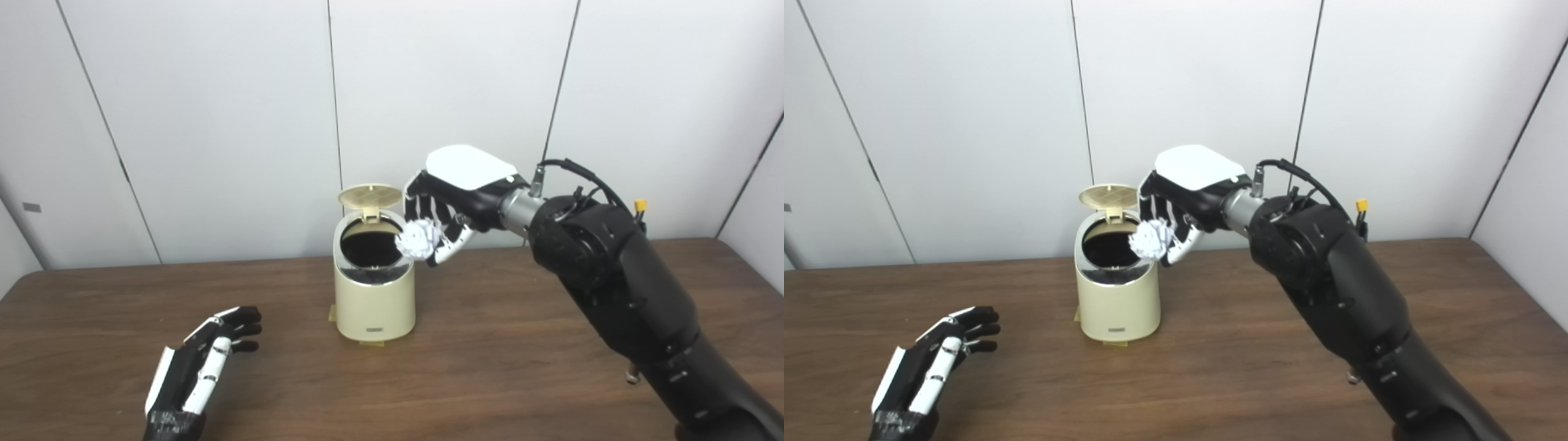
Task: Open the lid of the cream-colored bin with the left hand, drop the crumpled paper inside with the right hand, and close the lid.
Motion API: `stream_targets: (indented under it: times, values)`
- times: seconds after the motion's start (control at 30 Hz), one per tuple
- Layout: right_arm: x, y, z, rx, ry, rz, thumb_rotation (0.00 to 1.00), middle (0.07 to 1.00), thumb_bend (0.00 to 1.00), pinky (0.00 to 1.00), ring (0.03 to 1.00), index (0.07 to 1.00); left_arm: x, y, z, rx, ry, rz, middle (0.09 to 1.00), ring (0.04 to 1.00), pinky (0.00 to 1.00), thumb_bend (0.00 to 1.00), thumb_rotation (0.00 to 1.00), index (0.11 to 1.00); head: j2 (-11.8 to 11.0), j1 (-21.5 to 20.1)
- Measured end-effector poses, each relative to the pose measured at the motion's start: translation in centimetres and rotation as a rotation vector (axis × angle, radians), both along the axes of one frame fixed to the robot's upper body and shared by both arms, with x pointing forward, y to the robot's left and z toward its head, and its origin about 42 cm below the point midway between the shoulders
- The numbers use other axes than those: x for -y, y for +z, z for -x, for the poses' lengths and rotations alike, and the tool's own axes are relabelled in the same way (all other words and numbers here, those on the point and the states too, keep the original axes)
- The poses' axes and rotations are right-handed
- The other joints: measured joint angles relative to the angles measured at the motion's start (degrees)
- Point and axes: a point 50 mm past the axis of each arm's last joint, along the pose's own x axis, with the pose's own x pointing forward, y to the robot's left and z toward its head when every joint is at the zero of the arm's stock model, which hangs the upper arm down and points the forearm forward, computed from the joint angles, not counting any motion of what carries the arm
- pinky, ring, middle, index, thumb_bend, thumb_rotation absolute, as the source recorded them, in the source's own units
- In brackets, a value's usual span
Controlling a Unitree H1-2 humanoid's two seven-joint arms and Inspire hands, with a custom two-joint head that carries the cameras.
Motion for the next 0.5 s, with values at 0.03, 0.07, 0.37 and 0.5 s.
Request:
stream_targets:
  times: [0.03, 0.07, 0.37, 0.5]
  values:
    - [-0.3, -0.2, -0.1, -0.001, -0.003, 0.008, 0.0, 0.442, 0.52, 0.21, 0.365, 0.511, 0.0, 0.0, 0.0, -0.001, -0.001, -0.002, 0.763, 0.745, 0.68, 0.22, 0.73, 0.762, 0.0, 0.0]
    - [-0.5, -0.4, -0.2, -0.005, -0.004, 0.01, 0.0, 0.443, 0.52, 0.22, 0.371, 0.509, 0.1, 0.0, 0.0, -0.001, -0.001, -0.004, 0.762, 0.745, 0.68, 0.22, 0.73, 0.76, 0.0, 0.0]
    - [-2.9, -1.6, -1.0, -0.018, 0.011, -0.001, 0.0, 0.438, 0.51, 0.19, 0.349, 0.517, 0.3, 0.0, 0.0, 0.0, 0.008, -0.003, 0.756, 0.74, 0.67, 0.26, 0.73, 0.757, 0.0, 0.9]
    - [-3.7, -2.3, -1.7, -0.009, 0.012, -0.036, 0.0, 0.443, 0.51, 0.2, 0.349, 0.527, 0.5, -0.1, 0.0, 0.0, 0.007, -0.002, 0.759, 0.746, 0.68, 0.27, 0.75, 0.759, 0.0, 1.1]
